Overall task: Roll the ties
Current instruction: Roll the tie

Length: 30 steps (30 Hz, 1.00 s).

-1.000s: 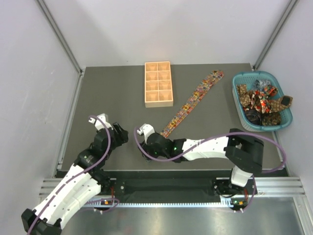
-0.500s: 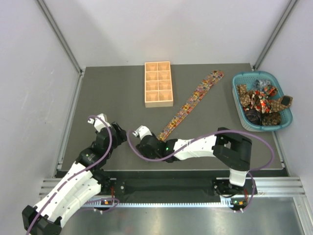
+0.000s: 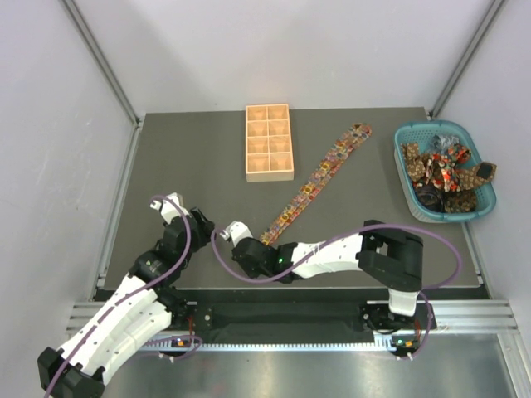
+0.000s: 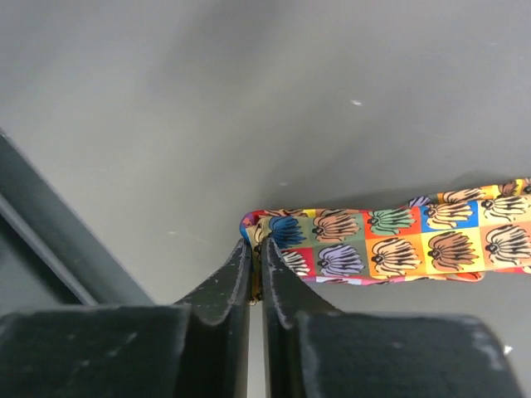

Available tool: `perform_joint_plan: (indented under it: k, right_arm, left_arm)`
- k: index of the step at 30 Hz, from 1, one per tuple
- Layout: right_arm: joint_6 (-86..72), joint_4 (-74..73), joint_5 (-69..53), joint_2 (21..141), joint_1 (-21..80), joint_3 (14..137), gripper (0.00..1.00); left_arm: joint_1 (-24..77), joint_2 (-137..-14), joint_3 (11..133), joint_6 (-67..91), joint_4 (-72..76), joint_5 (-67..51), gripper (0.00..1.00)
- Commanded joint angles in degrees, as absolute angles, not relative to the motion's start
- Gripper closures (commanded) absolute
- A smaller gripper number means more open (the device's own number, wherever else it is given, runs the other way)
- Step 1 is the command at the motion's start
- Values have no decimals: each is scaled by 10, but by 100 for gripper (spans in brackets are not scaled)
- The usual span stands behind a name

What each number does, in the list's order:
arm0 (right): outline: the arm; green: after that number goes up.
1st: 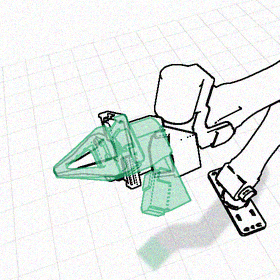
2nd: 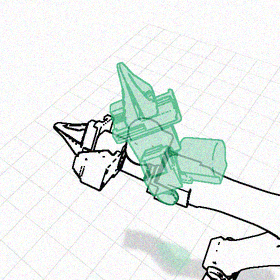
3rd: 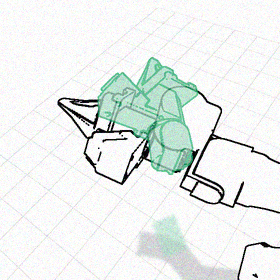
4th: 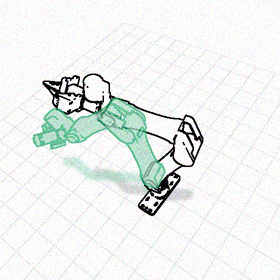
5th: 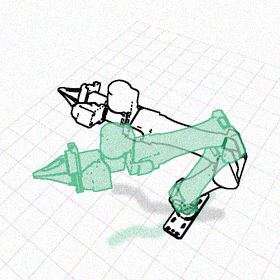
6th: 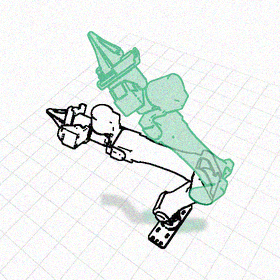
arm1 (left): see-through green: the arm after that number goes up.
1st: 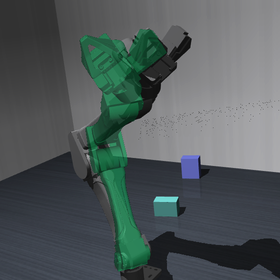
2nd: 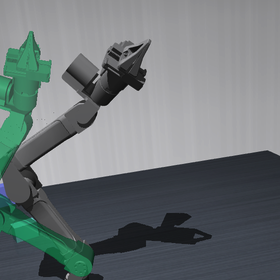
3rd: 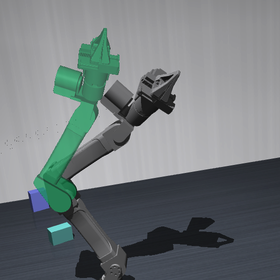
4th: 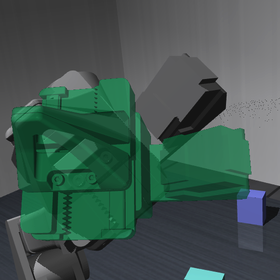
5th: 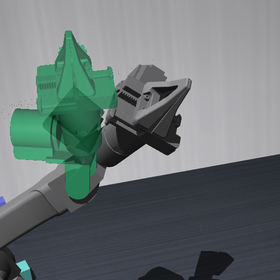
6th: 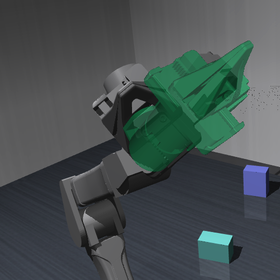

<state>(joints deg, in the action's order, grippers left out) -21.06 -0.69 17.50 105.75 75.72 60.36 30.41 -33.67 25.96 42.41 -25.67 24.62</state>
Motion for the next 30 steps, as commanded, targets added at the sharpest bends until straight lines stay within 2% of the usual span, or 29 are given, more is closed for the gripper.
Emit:
perform_joint_plan:
  k: [1,12,22,30]
  right_arm:
    - [-222,40,138,1037,765,593,99]
    - [-301,184,-85,961,681,514,100]
    - [-330,170,-136,963,625,519,100]
    - [-335,172,-186,983,576,514,100]
  left_arm:
    - [301,-342,254,411,-222,233,41]
    - [301,-381,239,352,-156,109,38]
    - [302,-381,222,330,-120,48,33]
    - [302,-404,222,320,-105,25,34]
